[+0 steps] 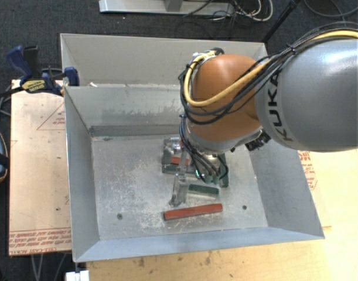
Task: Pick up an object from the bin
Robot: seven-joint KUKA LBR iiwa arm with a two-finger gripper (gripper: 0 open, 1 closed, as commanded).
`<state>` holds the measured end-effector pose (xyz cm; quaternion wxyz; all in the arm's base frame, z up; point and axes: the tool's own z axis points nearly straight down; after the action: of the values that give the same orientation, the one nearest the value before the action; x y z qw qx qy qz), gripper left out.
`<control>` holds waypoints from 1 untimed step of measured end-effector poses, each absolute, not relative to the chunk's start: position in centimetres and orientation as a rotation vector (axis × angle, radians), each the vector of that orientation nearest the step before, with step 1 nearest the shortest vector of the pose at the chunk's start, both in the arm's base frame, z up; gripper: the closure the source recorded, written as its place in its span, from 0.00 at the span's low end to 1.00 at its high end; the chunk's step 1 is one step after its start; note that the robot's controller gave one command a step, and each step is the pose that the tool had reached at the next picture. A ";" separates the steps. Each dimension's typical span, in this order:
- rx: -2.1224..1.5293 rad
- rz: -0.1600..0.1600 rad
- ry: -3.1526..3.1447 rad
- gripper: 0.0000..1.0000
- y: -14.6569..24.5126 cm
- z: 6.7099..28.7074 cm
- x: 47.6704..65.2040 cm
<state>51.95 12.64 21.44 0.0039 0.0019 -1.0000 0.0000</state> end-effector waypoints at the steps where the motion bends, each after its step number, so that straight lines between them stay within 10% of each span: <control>1: 0.001 -0.002 -3.142 0.00 12.6 21.9 52.1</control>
Offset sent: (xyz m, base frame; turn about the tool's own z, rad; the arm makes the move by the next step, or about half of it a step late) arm 0.0392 -0.0570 -0.0742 -0.0813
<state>52.12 12.57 21.87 -0.0002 0.0003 -1.0000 -0.0006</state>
